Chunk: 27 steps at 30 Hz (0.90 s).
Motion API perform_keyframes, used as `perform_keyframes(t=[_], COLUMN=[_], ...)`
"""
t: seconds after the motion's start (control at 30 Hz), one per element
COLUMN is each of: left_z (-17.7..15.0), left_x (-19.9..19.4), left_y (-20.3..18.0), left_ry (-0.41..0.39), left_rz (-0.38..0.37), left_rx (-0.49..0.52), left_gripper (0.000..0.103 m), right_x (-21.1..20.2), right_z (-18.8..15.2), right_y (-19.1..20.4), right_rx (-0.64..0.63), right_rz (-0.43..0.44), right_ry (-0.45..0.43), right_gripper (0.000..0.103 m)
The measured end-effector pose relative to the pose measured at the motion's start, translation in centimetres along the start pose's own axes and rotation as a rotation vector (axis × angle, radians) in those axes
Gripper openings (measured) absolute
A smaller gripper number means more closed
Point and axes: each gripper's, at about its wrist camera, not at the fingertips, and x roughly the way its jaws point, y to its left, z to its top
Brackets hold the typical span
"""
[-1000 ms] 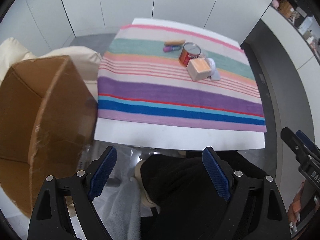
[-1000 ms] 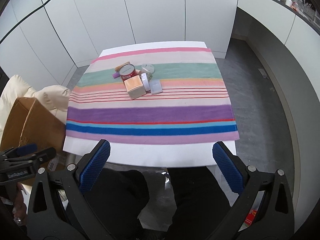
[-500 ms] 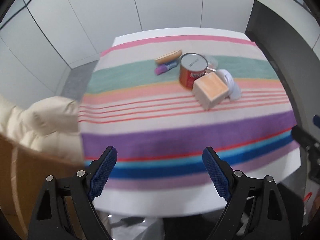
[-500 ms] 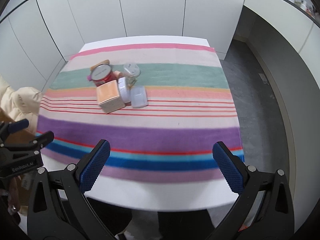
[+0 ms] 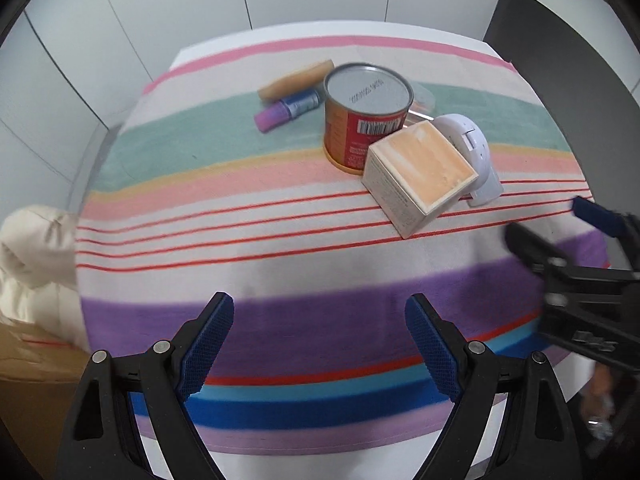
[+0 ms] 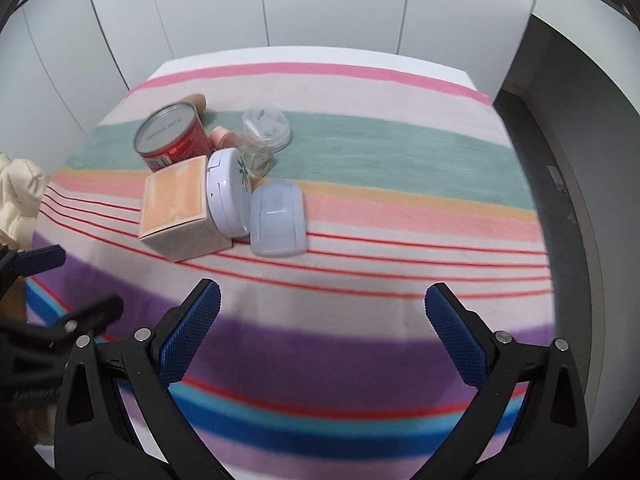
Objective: Organize objects
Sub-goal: 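Move both tools back toward the remaining objects on the tablecloth, then grasp the translucent soap box with the right tool while the left tool grasps the peach cube box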
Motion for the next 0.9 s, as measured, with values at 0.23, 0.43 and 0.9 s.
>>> perform_keyframes(t=[0.23,0.43,0.9], left_z=[0.1,0.4,1.1], left_x=[0.3,0.8,0.9], left_y=[-0.9,-1.2,-1.6], left_ry=[-0.019,-0.017,-0.022], left_rz=[-0.058,-0.036,-0.003], left_rx=[-0.019,-0.023,-0.030], left_gripper=[0.089,0.088,0.088], right_x=[3.8,3.2,2.0], right_z=[1.2,1.2,-1.2], right_y=[2.5,2.3,-1.5], right_rx=[-0.085,-0.066,-0.001], right_rz=[-0.019,0.021,0.007], right_ry=[-0.029,-0.084,-0.115], right_gripper=[0.089,0.034,0.072])
